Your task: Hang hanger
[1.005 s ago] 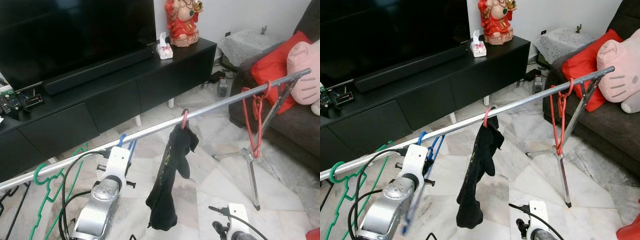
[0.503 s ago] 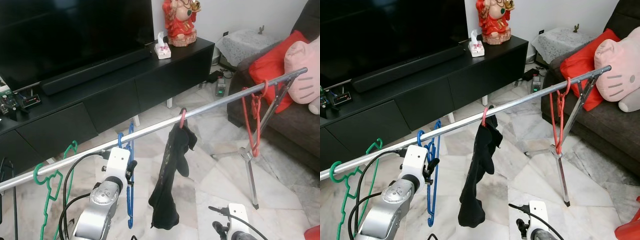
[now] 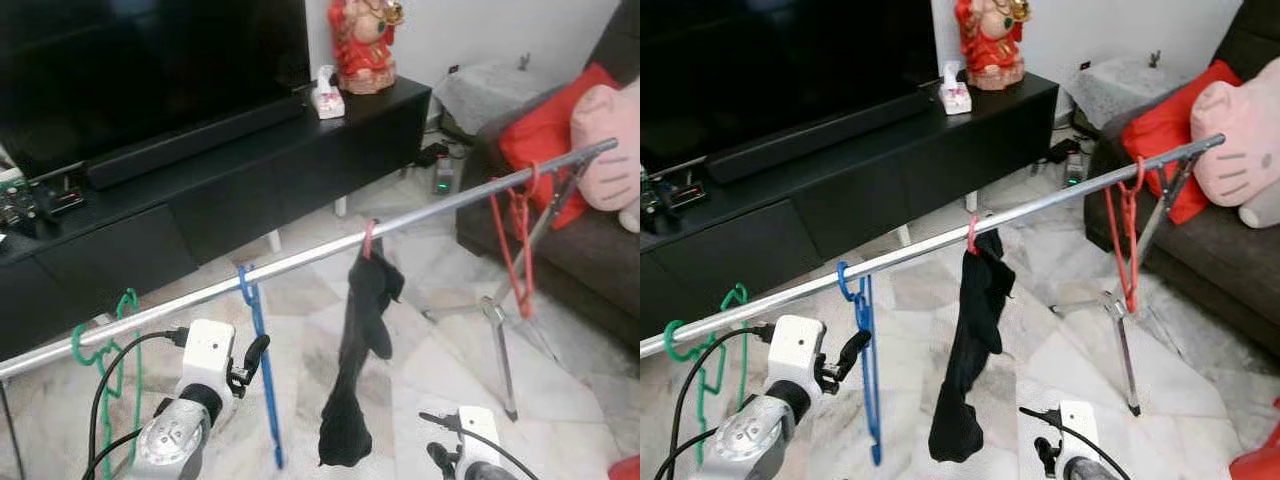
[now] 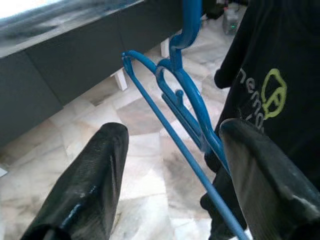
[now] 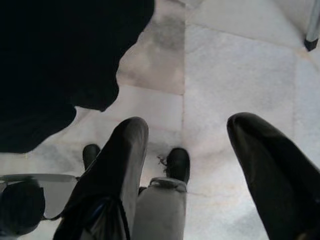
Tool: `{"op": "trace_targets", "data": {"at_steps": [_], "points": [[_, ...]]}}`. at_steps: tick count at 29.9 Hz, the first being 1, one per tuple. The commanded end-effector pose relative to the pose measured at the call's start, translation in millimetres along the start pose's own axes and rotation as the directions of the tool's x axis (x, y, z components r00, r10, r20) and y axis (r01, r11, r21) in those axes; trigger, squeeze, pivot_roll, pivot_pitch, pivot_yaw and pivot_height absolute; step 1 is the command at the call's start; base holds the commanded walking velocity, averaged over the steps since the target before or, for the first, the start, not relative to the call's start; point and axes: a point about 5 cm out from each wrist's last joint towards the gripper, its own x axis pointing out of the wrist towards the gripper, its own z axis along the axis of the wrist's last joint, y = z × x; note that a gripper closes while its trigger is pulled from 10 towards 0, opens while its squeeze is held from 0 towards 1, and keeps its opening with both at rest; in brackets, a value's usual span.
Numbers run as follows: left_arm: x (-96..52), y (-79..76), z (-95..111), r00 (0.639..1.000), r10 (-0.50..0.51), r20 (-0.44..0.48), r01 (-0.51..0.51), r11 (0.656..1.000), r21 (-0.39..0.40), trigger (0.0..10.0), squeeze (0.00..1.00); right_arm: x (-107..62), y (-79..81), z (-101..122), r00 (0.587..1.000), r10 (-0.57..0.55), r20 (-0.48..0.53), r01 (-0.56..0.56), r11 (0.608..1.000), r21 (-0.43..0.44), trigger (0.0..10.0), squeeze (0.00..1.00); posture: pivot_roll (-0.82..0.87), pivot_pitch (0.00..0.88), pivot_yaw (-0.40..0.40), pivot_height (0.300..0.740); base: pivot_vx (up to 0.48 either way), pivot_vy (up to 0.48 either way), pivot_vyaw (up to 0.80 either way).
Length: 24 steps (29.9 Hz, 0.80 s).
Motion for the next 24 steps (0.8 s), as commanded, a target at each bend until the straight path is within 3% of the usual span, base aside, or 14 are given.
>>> {"op": "trace_targets", "data": {"at_steps": [1,2,3,4,5,7,14,24], "points": [[-11.7,5.0,4.4,0.999,0.004,0.044,-0.004,1.000,-0.004,10.0,1.00,-0.2,0.3,-3.2,1.000,0.003,-0.017,-0.003,1.000,-0.003,10.0,0.00,-0.05,0.000,0.058,0.740,0.000,0.000,0.00],[-13.6,5.4,4.6,0.999,0.007,0.050,-0.007,1.000,-0.006,10.0,1.00,-0.2,0.1,-3.2,1.000,0.003,-0.017,-0.003,1.000,-0.003,10.0,0.00,-0.05,0.000,0.058,0.740,0.000,0.000,0.00],[-18.3,8.6,3.7,0.997,0.039,0.061,-0.039,0.999,-0.005,10.0,0.12,-0.3,-0.5,-3.2,1.000,0.002,-0.017,-0.002,1.000,-0.004,10.0,0.00,-0.04,0.000,0.056,0.740,0.000,0.000,0.00],[-19.7,9.9,3.2,0.997,0.052,0.063,-0.052,0.999,-0.002,10.0,0.12,-0.3,-0.6,-3.2,1.000,0.001,-0.017,-0.001,1.000,-0.005,10.0,0.00,-0.04,0.000,0.056,0.740,0.000,0.000,0.00],[-21.6,12.1,2.2,0.995,0.075,0.067,-0.074,0.997,-0.004,10.0,0.00,-0.3,-0.8,-3.1,1.000,0.001,-0.017,-0.001,1.000,-0.005,10.0,0.00,-0.04,0.000,0.055,0.740,0.000,0.000,0.00],[-27.4,18.9,-0.6,0.986,0.147,0.080,-0.146,0.989,-0.017,10.0,0.00,-0.4,-1.4,-3.1,1.000,-0.001,-0.018,0.001,1.000,-0.006,10.0,0.00,-0.04,0.000,0.052,0.740,0.000,0.000,0.00],[-29.6,22.2,1.4,0.978,0.177,0.107,-0.179,0.984,0.008,10.0,0.00,-0.5,-2.1,-2.7,1.000,-0.001,-0.019,0.001,1.000,-0.013,10.0,0.00,-0.03,0.000,0.045,0.740,0.000,0.000,0.00],[-29.3,19.5,-2.6,0.980,0.167,0.111,-0.169,0.985,0.016,10.0,0.00,-0.7,-2.7,-3.6,1.000,-0.007,-0.019,0.007,1.000,-0.008,10.0,0.00,-0.04,0.000,0.053,0.740,0.000,-0.469,0.00]]}}
